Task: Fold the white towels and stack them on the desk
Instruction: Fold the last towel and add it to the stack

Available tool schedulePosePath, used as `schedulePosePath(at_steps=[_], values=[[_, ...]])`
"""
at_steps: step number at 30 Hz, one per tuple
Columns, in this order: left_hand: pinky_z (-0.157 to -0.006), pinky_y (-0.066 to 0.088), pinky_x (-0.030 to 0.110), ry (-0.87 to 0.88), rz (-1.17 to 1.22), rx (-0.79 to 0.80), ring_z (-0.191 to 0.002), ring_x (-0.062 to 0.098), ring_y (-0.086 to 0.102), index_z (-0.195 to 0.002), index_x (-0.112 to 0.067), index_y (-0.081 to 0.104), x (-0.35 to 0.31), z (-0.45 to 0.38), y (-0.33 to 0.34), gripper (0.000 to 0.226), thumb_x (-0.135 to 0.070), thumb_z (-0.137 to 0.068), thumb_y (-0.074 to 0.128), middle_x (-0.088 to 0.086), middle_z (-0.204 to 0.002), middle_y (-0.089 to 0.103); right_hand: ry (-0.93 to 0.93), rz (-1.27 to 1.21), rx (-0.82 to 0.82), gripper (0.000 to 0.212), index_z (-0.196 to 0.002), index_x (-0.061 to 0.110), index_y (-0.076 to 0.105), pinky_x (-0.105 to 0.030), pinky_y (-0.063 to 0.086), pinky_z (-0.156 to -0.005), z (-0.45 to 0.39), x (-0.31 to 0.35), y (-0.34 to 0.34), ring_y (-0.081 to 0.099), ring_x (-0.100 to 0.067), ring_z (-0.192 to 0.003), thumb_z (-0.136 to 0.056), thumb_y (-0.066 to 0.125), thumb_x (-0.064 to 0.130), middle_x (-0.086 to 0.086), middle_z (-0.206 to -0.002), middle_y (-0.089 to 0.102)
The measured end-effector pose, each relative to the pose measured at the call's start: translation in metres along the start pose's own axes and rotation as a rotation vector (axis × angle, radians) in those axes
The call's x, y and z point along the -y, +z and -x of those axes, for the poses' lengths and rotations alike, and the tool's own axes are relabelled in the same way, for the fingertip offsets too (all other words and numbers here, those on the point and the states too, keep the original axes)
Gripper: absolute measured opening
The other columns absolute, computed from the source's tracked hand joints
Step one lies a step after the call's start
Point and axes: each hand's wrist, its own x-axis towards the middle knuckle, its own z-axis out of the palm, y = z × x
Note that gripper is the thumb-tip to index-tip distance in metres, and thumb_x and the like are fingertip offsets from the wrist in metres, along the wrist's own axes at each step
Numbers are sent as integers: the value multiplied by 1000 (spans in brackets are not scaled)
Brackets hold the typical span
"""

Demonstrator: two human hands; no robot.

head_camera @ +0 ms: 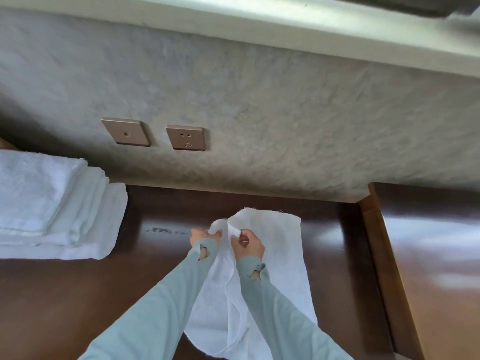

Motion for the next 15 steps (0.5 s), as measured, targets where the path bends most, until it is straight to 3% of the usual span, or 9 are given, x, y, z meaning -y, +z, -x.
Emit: schedulePosePath(at_steps=[2,3,5,7,10,13,15], values=[[-88,46,34,6,-48,137,-114,31,58,-64,-21,44,1,-1,-3,39,-52,-65,68,0,-70,49,12,-36,-13,3,-88,10,60,2,35,-55,-1,-3,-2,46,-16,-69,-87,59,13,10,-61,44],[-93,45,35,12,-42,158,-116,31,57,-63,-22,46,2,0,-4,35,-46,-75,68,0,-71,51,16,-58,-29,8,-92,9,62,3,35,-55,-2,-4,-3,47,-15,-68,-87,60,13,10,-62,45],[-95,43,33,6,38,170,-115,30,57,-77,-17,62,6,6,-5,14,-27,-87,63,6,-90,62,19,-100,-68,9,-93,9,63,3,35,-55,2,-4,-9,46,-12,-64,-86,60,13,9,-63,46],[-89,44,29,9,88,119,-102,26,61,-101,-14,68,4,17,-5,19,-25,-85,66,7,-105,66,16,-129,-90,2,-85,12,60,4,35,-56,10,-2,-18,46,-10,-63,-86,61,13,6,-65,49],[-83,45,28,-23,168,131,-95,25,61,-99,-14,61,0,36,-11,20,-23,-82,67,10,-105,65,-52,-149,-88,13,-76,13,57,2,36,-57,29,8,-37,46,-8,-61,-88,60,19,4,-65,51],[-73,48,31,-110,226,242,-74,26,60,-85,-6,57,-1,65,-22,16,-9,-78,71,16,-82,61,-90,-152,-67,20,-72,16,57,-4,37,-56,54,25,-57,46,-11,-63,-90,57,24,2,-65,52],[-66,48,27,-30,261,171,-59,19,54,-78,-13,55,-3,89,-32,23,-5,-74,76,9,-71,59,-94,-150,-47,25,-69,16,58,-9,36,-59,63,33,-68,47,-13,-63,-91,55,26,0,-65,53]])
